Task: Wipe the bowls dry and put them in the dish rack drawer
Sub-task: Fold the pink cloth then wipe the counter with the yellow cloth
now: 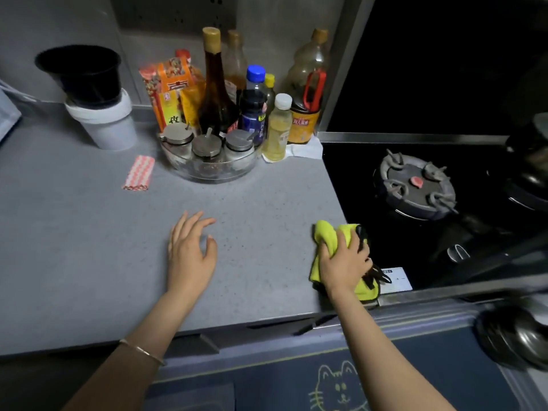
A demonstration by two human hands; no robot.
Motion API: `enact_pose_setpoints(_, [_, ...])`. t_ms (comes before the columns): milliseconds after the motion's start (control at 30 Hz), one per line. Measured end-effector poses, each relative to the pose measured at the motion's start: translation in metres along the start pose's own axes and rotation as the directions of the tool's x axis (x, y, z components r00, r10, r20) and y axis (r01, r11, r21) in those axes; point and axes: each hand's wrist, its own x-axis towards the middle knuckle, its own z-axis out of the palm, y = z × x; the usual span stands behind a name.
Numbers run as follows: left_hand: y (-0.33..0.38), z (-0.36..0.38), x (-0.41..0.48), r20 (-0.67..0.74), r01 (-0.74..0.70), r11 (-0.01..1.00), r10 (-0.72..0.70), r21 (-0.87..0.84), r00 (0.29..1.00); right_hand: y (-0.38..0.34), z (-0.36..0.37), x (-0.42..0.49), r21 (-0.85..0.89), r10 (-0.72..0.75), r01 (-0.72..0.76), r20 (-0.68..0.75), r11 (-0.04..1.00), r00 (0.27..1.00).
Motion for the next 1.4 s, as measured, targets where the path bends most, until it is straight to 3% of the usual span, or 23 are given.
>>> enact_pose_setpoints(133, [0.003, 0.005, 0.005, -0.021, 0.006, 1.000, -0.006, 0.004, 1.000, -0.063, 0.012, -0.031, 0.033, -0.292, 0.290, 0.068, 0.956, 0.954])
enact_pose_setpoints(233, [0.008, 0.012, 0.007, -0.024, 0.002, 1.000, -0.002, 0.002, 1.000, -0.077, 0.016, -0.069, 0.031, -0.573, 0.575, 0.147, 0.817, 0.806])
enact_pose_setpoints(300, [0.017, 0.022, 0.009, 0.003, -0.004, 1.000, 0.004, -0.010, 1.000, -0.055, 0.013, -0.075, 0.061, -0.657, 0.656, 0.144, 0.752, 0.740])
enact_pose_setpoints(333, [0.022, 0.028, 0.010, 0.015, -0.015, 1.000, 0.015, -0.014, 1.000, -0.037, 0.010, -0.072, 0.055, -0.658, 0.657, 0.119, 0.752, 0.744])
enact_pose_setpoints(433, [0.039, 0.044, 0.013, 0.047, -0.038, 0.999, 0.039, -0.026, 0.998, 0.028, -0.004, -0.039, -0.024, -0.514, 0.514, 0.022, 0.857, 0.858])
enact_pose_setpoints(533, [0.048, 0.055, 0.014, 0.061, -0.064, 0.997, 0.066, -0.029, 0.996, 0.092, -0.020, 0.003, -0.068, -0.170, 0.164, -0.104, 0.984, 0.980])
enact_pose_setpoints(633, [0.048, 0.063, 0.015, 0.076, -0.089, 0.996, 0.090, -0.018, 0.993, 0.124, -0.031, 0.044, -0.032, 0.254, -0.259, -0.115, 0.965, 0.960])
enact_pose_setpoints(700, [0.043, 0.063, 0.018, 0.076, -0.072, 0.997, 0.072, -0.014, 0.994, 0.116, -0.028, 0.066, -0.033, 0.328, -0.333, -0.109, 0.942, 0.938])
enact_pose_setpoints(833, [0.023, 0.052, 0.027, 0.057, -0.023, 1.000, 0.022, 0.014, 0.998, 0.032, 0.001, 0.073, -0.049, 0.003, -0.004, -0.005, 0.999, 1.000])
enact_pose_setpoints(933, [-0.005, 0.038, 0.030, 0.041, 0.009, 0.997, -0.012, 0.074, 0.999, -0.059, 0.026, 0.042, -0.015, -0.245, 0.245, 0.022, 0.969, 0.969])
enact_pose_setpoints(1000, [-0.030, 0.026, 0.033, 0.045, 0.041, 0.993, -0.046, 0.109, 0.998, -0.106, 0.039, 0.008, 0.033, -0.421, 0.419, 0.069, 0.907, 0.905])
enact_pose_setpoints(1067, [-0.053, 0.015, 0.033, 0.038, 0.070, 0.986, -0.077, 0.151, 0.996, -0.125, 0.043, -0.021, 0.062, -0.601, 0.598, 0.123, 0.799, 0.790])
enact_pose_setpoints(1200, [-0.080, 0.003, 0.036, 0.010, 0.095, 0.977, -0.099, 0.189, 0.995, -0.087, 0.036, -0.018, 0.136, -0.820, 0.808, 0.105, 0.573, 0.563])
enact_pose_setpoints(1233, [-0.084, -0.001, 0.038, 0.004, 0.096, 0.977, -0.099, 0.190, 0.995, -0.071, 0.034, -0.006, 0.113, -0.820, 0.813, 0.087, 0.572, 0.565])
enact_pose_setpoints(1267, [-0.088, -0.005, 0.038, -0.007, 0.094, 0.976, -0.094, 0.197, 0.996, -0.055, 0.033, 0.010, 0.070, -0.784, 0.781, 0.064, 0.621, 0.618])
enact_pose_setpoints(1367, [-0.105, -0.021, 0.036, -0.033, 0.111, 0.971, -0.106, 0.210, 0.994, -0.025, 0.025, 0.057, 0.013, -0.452, 0.452, -0.025, 0.892, 0.892])
enact_pose_setpoints(1400, [-0.112, -0.028, 0.036, -0.050, 0.129, 0.969, -0.121, 0.213, 0.991, -0.027, 0.024, 0.068, 0.023, -0.320, 0.321, -0.027, 0.947, 0.947])
